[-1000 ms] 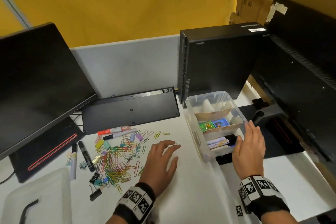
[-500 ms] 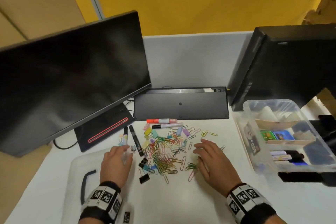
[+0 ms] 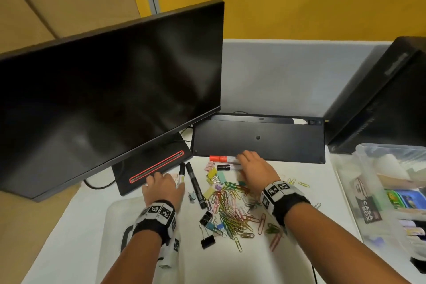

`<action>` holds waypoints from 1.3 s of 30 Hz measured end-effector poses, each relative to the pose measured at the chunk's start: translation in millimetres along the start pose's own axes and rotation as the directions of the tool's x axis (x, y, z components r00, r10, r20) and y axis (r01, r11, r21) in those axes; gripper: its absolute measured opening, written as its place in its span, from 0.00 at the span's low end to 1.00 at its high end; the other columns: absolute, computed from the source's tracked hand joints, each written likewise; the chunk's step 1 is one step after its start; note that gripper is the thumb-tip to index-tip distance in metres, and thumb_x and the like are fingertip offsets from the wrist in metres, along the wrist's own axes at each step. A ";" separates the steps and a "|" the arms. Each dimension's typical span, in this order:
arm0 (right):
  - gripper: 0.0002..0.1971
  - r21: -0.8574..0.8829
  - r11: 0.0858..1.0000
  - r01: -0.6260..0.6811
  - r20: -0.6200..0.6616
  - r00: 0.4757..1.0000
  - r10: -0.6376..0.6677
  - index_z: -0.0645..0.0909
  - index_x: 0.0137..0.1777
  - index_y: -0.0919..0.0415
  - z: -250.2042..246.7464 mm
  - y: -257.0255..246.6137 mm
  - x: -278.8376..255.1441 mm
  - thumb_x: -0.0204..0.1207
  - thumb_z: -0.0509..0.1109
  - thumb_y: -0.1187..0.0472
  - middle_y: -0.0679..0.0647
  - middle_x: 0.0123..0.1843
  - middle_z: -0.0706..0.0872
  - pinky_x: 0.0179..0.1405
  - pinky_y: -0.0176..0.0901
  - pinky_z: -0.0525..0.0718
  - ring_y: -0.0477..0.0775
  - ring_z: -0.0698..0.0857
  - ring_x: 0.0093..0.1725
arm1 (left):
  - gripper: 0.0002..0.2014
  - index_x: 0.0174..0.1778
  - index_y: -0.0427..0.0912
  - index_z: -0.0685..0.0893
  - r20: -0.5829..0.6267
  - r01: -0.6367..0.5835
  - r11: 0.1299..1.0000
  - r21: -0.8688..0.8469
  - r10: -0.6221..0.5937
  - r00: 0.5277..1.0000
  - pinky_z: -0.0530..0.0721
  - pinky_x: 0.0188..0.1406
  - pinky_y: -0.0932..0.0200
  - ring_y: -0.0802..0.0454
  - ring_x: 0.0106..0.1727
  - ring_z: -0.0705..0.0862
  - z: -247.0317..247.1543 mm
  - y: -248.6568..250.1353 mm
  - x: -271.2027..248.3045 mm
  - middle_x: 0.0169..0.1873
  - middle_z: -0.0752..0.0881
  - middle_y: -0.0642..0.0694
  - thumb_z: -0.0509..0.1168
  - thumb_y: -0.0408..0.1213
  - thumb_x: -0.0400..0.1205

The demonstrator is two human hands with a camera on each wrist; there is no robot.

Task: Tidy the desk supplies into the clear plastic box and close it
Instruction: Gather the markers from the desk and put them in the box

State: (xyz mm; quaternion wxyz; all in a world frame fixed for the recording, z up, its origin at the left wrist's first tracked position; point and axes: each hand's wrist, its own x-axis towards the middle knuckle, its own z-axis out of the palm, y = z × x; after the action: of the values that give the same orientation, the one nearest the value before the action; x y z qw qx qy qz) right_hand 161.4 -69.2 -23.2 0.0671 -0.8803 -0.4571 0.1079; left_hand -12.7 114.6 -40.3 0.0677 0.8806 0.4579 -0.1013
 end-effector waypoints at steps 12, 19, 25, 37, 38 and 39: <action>0.22 -0.113 0.992 -0.056 0.228 0.970 0.080 0.69 0.70 0.59 19.6 1.4 48.5 0.76 0.67 0.61 0.58 0.66 0.72 0.66 0.53 0.74 0.60 0.72 0.67 | 0.10 0.55 0.40 0.67 0.104 0.074 0.783 -0.617 -0.012 0.994 0.76 0.43 0.53 0.41 0.42 0.82 -19.2 16.9 -1.9 0.40 0.83 0.43 0.55 0.44 0.85; 0.17 -0.013 0.992 -0.123 0.129 0.984 0.124 0.67 0.70 0.58 8.9 2.0 29.0 0.82 0.60 0.58 0.56 0.69 0.74 0.68 0.50 0.74 0.58 0.73 0.67 | 0.21 0.51 0.42 0.70 0.253 0.061 0.931 -0.360 0.034 0.967 0.76 0.41 0.55 0.45 0.43 0.81 1.1 36.3 6.7 0.41 0.80 0.45 0.63 0.58 0.79; 0.07 0.297 0.944 -0.145 -0.027 0.987 0.160 0.70 0.57 0.54 -18.1 8.6 -27.2 0.84 0.58 0.53 0.51 0.54 0.78 0.43 0.40 0.74 0.52 0.78 0.47 | 0.18 0.52 0.40 0.79 0.258 0.063 0.959 -0.275 0.010 0.966 0.80 0.46 0.54 0.44 0.46 0.83 1.3 42.5 6.5 0.44 0.84 0.44 0.62 0.53 0.80; 0.19 0.687 0.699 -0.199 -0.142 0.907 0.397 0.62 0.70 0.47 -49.8 50.1 -142.3 0.82 0.62 0.55 0.48 0.50 0.85 0.49 0.50 0.86 0.51 0.87 0.49 | 0.05 0.53 0.43 0.71 0.122 -0.136 0.585 -0.800 0.380 0.917 0.79 0.47 0.49 0.46 0.45 0.83 -39.1 82.0 -84.2 0.44 0.85 0.43 0.53 0.39 0.86; 0.21 0.699 0.689 -0.190 -0.170 0.892 0.418 0.61 0.72 0.47 -51.5 54.0 -150.0 0.82 0.62 0.57 0.48 0.52 0.84 0.52 0.51 0.85 0.50 0.87 0.50 | 0.04 0.52 0.45 0.70 0.130 -0.132 0.544 -0.829 0.416 0.900 0.82 0.48 0.46 0.45 0.44 0.84 -40.4 91.4 -94.9 0.43 0.85 0.43 0.53 0.39 0.86; 0.23 0.711 0.679 -0.185 -0.201 0.871 0.448 0.60 0.73 0.48 -54.6 57.7 -158.4 0.82 0.63 0.58 0.46 0.53 0.83 0.54 0.49 0.84 0.49 0.86 0.51 | 0.03 0.51 0.48 0.70 0.138 -0.126 0.506 -0.853 0.452 0.881 0.84 0.47 0.43 0.45 0.41 0.85 -39.5 100.5 -104.9 0.41 0.85 0.42 0.53 0.40 0.86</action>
State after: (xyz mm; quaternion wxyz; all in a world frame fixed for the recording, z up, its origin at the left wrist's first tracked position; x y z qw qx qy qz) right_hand 132.2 -233.2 37.5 0.4417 -0.8664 -0.2041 0.1124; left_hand 15.6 -17.7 26.0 0.5659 0.7771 0.2751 -0.0144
